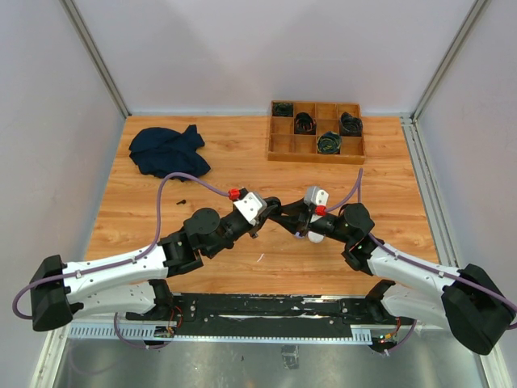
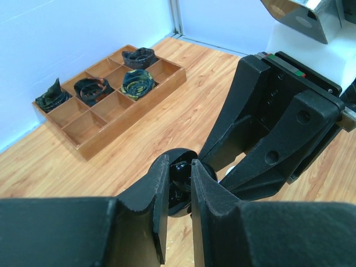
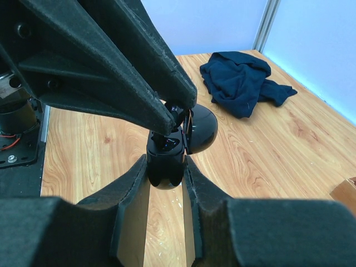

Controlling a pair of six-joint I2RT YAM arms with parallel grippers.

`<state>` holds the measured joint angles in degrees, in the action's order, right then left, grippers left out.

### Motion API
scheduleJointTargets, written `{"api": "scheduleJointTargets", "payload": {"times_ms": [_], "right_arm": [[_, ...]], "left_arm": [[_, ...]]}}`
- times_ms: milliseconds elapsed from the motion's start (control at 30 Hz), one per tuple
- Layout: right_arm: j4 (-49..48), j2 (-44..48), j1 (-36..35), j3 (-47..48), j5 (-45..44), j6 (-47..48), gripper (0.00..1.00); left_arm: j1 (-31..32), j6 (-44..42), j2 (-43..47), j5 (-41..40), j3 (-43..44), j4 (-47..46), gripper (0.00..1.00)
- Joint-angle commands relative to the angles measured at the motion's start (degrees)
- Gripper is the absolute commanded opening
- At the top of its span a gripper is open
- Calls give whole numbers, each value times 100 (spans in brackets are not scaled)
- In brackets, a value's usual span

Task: Insert the wireless bluetooth earbuds into the charging case
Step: Place the earbud in the charging case.

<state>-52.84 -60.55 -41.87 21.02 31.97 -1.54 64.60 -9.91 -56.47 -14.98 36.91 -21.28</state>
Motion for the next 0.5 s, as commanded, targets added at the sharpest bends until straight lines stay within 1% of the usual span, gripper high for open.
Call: {"api": "scheduleJointTargets", "payload": {"times_ms": [0,100,267,467], "right_arm": [[-315,128,-19,98,93,-48,5],[-316,158,-14,81,66,-40,5],[-319,200,5,50,73,-22,5],[-360,176,12,18,124,-27,5]], "left_arm": [[86,-182,-72,127,25,-176,21],[89,-218,-96,220,21,-166,23],[90,-254,-170,326,23,-156,31],[90,-180,-139,419,57,-166,36]]}}
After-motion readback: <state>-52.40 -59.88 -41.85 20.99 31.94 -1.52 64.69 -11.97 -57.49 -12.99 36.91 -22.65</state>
